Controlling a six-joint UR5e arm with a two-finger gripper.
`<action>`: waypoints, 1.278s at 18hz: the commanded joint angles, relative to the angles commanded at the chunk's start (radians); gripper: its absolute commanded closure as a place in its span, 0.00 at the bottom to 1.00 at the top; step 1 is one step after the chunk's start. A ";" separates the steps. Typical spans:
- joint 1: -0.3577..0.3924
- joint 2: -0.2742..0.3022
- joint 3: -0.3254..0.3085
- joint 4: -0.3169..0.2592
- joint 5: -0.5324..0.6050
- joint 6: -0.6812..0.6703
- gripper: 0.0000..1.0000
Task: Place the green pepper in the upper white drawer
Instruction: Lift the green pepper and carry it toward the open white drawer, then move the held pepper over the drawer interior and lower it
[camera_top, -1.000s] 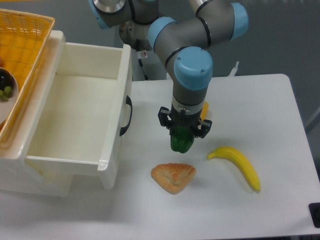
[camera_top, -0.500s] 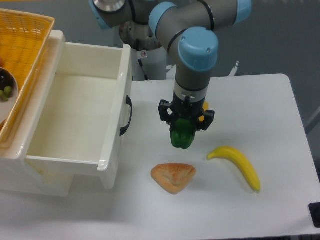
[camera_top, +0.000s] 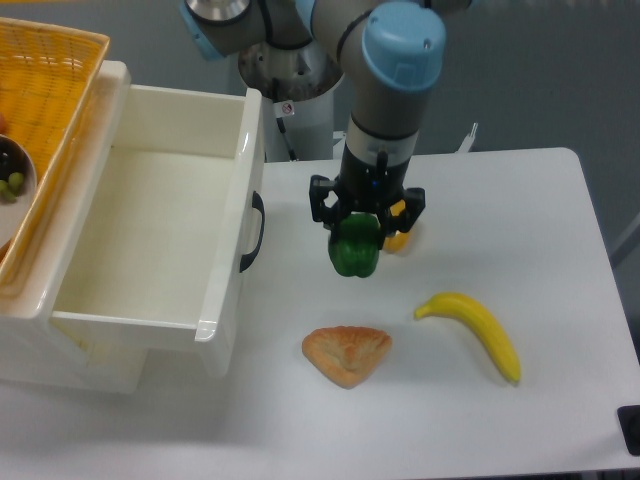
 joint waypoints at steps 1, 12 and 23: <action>-0.005 0.012 0.000 -0.011 -0.002 -0.003 0.55; 0.001 0.103 -0.018 -0.094 -0.158 -0.088 0.55; -0.009 0.153 -0.032 -0.146 -0.247 -0.129 0.54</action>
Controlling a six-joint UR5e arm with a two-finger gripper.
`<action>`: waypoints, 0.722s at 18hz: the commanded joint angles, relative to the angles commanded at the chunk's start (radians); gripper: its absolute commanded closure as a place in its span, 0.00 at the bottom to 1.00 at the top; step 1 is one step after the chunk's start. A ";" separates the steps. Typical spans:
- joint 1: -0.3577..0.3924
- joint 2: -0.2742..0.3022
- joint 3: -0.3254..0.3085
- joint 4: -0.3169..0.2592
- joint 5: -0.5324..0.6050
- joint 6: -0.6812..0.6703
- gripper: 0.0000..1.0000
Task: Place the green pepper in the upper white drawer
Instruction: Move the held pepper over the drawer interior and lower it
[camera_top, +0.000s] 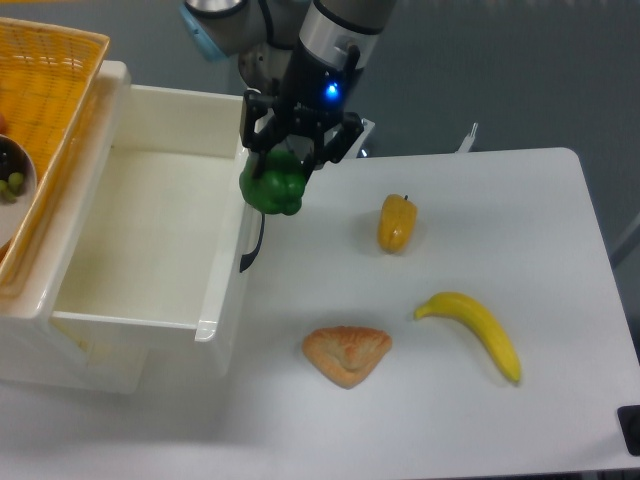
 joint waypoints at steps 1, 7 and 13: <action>-0.009 0.000 0.000 -0.009 0.001 0.000 0.54; -0.066 0.000 -0.018 -0.014 0.003 0.000 0.54; -0.103 0.000 -0.031 -0.014 0.009 0.000 0.54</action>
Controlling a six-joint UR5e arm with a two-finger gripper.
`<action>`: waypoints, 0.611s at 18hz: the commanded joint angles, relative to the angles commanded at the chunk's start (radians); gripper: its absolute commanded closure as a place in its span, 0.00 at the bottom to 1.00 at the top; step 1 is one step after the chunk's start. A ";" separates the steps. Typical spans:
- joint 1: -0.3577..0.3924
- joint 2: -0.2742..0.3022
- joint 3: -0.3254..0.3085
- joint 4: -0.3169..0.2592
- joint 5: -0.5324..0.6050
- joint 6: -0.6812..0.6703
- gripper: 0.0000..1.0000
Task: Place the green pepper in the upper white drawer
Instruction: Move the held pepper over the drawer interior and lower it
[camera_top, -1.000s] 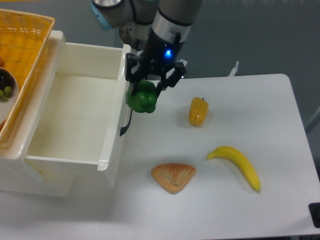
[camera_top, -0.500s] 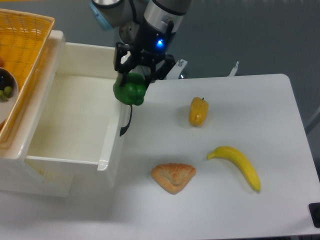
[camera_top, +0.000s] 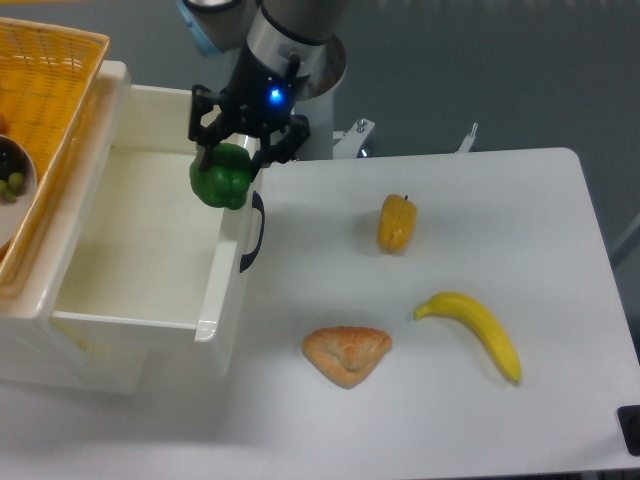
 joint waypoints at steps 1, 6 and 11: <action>-0.011 -0.002 0.000 0.000 0.002 0.000 0.54; -0.041 -0.011 -0.023 0.003 0.002 0.003 0.54; -0.058 -0.015 -0.037 0.003 0.003 0.006 0.54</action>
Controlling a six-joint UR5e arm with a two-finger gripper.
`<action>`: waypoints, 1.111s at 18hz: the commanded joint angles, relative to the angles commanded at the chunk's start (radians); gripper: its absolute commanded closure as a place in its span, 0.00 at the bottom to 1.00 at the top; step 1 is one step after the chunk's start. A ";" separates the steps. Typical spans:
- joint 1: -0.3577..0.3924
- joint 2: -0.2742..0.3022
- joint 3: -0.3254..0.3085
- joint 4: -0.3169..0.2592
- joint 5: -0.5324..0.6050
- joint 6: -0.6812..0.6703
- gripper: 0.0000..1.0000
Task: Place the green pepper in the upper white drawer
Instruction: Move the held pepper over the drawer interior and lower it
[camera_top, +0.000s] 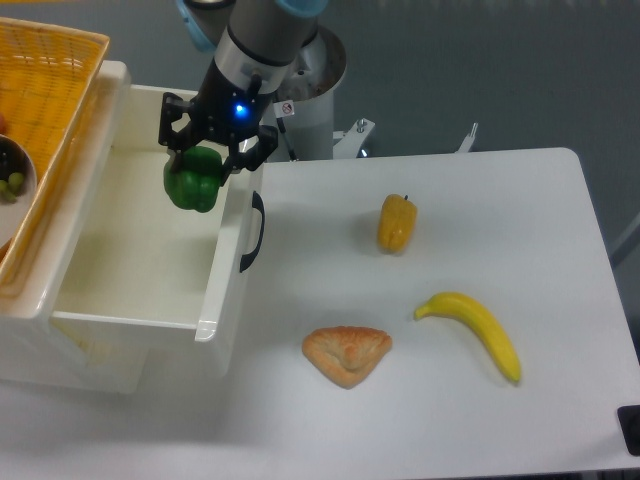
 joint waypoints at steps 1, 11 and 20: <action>-0.009 0.000 -0.005 0.000 0.000 0.002 0.54; -0.055 -0.018 -0.009 0.008 0.008 0.003 0.50; -0.077 -0.037 -0.008 0.011 0.009 0.006 0.43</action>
